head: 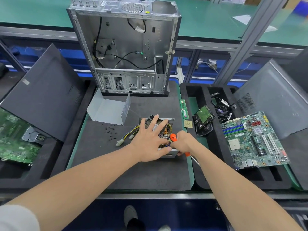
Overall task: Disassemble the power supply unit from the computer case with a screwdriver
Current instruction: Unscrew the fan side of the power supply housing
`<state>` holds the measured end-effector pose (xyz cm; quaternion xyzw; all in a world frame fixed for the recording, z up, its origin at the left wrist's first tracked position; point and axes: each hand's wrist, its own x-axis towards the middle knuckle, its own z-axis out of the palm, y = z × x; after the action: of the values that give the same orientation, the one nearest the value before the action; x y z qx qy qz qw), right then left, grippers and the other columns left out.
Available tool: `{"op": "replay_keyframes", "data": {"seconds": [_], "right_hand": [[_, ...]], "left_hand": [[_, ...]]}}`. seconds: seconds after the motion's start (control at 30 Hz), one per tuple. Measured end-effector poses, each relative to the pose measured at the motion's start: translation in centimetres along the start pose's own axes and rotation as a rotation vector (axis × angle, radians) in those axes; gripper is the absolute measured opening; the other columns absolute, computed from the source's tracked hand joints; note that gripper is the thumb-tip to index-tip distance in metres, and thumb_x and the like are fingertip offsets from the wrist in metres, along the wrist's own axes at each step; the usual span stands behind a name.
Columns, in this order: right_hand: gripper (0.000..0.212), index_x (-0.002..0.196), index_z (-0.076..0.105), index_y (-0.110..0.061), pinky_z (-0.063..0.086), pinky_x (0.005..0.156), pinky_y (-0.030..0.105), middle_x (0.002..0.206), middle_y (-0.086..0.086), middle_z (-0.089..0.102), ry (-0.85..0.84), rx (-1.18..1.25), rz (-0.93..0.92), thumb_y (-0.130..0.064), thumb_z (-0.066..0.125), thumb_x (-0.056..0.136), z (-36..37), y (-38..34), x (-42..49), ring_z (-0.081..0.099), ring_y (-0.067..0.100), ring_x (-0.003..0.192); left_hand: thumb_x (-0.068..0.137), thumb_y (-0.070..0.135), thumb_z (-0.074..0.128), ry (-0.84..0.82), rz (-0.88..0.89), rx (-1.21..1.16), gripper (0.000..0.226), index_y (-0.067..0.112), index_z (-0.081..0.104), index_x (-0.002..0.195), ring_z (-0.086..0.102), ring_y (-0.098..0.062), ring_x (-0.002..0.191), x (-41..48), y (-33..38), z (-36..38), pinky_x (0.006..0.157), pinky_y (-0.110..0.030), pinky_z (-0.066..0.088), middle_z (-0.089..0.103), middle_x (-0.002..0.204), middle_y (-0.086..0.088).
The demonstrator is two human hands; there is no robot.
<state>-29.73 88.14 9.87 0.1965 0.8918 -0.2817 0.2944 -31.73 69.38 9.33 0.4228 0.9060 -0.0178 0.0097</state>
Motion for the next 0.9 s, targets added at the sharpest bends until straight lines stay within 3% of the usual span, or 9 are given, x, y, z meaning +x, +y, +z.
{"op": "replay_keyframes", "data": {"seconds": [0.2, 0.33, 0.43, 0.5, 0.63, 0.7, 0.77, 0.83, 0.9], "right_hand": [[0.018, 0.082, 0.060, -0.011, 0.062, 0.066, 0.039, 0.075, 0.011, 0.070, -0.016, -0.002, -0.017, -0.025, 0.070, 0.090, 0.0, 0.0, 0.2, 0.077, 0.027, 0.065], [0.019, 0.075, 0.058, -0.012, 0.060, 0.064, 0.041, 0.068, 0.010, 0.064, -0.026, 0.080, -0.008, -0.019, 0.072, 0.085, -0.3, 0.0, 0.0, 0.077, 0.033, 0.070], [0.025, 0.068, 0.054, -0.011, 0.063, 0.075, 0.047, 0.065, 0.011, 0.065, -0.069, 0.131, -0.002, -0.013, 0.074, 0.083, -1.2, -0.1, -0.3, 0.078, 0.035, 0.073], [0.022, 0.069, 0.055, -0.011, 0.061, 0.068, 0.043, 0.066, 0.012, 0.070, -0.066, 0.123, 0.005, -0.014, 0.072, 0.082, -1.6, 0.0, -0.6, 0.078, 0.032, 0.070], [0.015, 0.065, 0.061, -0.012, 0.048, 0.040, 0.024, 0.059, 0.006, 0.072, 0.032, 0.037, -0.073, -0.017, 0.068, 0.077, -2.3, -0.2, -0.8, 0.071, 0.020, 0.053], [0.016, 0.064, 0.061, -0.012, 0.061, 0.052, 0.037, 0.059, 0.007, 0.073, 0.089, -0.004, -0.118, -0.017, 0.068, 0.078, -2.6, -0.3, -0.7, 0.069, 0.020, 0.051], [0.016, 0.067, 0.059, -0.012, 0.063, 0.068, 0.042, 0.058, 0.008, 0.072, 0.121, 0.051, -0.136, -0.015, 0.069, 0.080, -3.0, -0.5, -0.7, 0.074, 0.021, 0.056], [0.013, 0.073, 0.061, -0.012, 0.062, 0.061, 0.034, 0.057, 0.005, 0.072, 0.155, 0.099, -0.164, -0.016, 0.070, 0.081, -3.3, -0.8, -0.8, 0.074, 0.017, 0.056], [0.013, 0.075, 0.063, -0.011, 0.057, 0.052, 0.027, 0.058, 0.004, 0.072, 0.183, 0.128, -0.195, -0.018, 0.072, 0.080, -3.7, -1.1, -1.1, 0.074, 0.014, 0.055]], "left_hand": [[0.099, 0.071, 0.014, -0.037, 0.007, 0.008, 0.063, 0.048, 0.066, 0.128, -0.015, -0.040, 0.158, 0.0, 0.0, -0.2, 0.118, -0.073, 0.003, -0.004, 0.175, -0.004], [0.099, 0.071, 0.012, -0.036, 0.020, 0.012, 0.065, 0.048, 0.066, 0.128, -0.015, -0.041, 0.158, 0.1, 0.0, 0.0, 0.118, -0.073, 0.003, -0.005, 0.175, -0.005], [0.098, 0.072, 0.010, -0.048, 0.020, 0.009, 0.068, 0.048, 0.066, 0.127, -0.015, -0.041, 0.158, 0.2, -0.2, 0.1, 0.118, -0.073, 0.002, -0.006, 0.175, -0.005], [0.098, 0.072, 0.011, -0.043, 0.033, 0.010, 0.068, 0.048, 0.066, 0.128, -0.013, -0.041, 0.158, 0.3, -0.3, 0.2, 0.118, -0.072, 0.004, -0.005, 0.175, -0.005], [0.098, 0.071, 0.028, 0.023, 0.046, -0.093, 0.050, 0.047, 0.053, 0.134, -0.001, -0.038, 0.158, 0.3, -1.1, 0.1, 0.119, -0.066, 0.012, 0.009, 0.171, -0.002], [0.094, 0.064, 0.044, 0.050, 0.034, -0.218, 0.049, 0.042, 0.042, 0.138, 0.007, -0.032, 0.156, 0.7, -1.7, -0.3, 0.117, -0.061, 0.017, 0.019, 0.165, 0.000], [0.085, 0.051, 0.060, 0.059, 0.020, -0.285, 0.067, 0.035, 0.035, 0.145, 0.017, -0.024, 0.151, 1.1, -2.7, -0.9, 0.113, -0.054, 0.023, 0.026, 0.158, 0.003], [0.080, 0.041, 0.070, 0.036, 0.031, -0.325, 0.082, 0.031, 0.031, 0.151, 0.025, -0.020, 0.146, 1.5, -4.0, -1.7, 0.110, -0.050, 0.026, 0.031, 0.153, 0.005], [0.082, 0.047, 0.078, -0.017, 0.047, -0.311, 0.087, 0.029, 0.032, 0.153, 0.033, -0.020, 0.139, 2.0, -5.4, -2.4, 0.107, -0.048, 0.031, 0.036, 0.147, 0.006]]}}
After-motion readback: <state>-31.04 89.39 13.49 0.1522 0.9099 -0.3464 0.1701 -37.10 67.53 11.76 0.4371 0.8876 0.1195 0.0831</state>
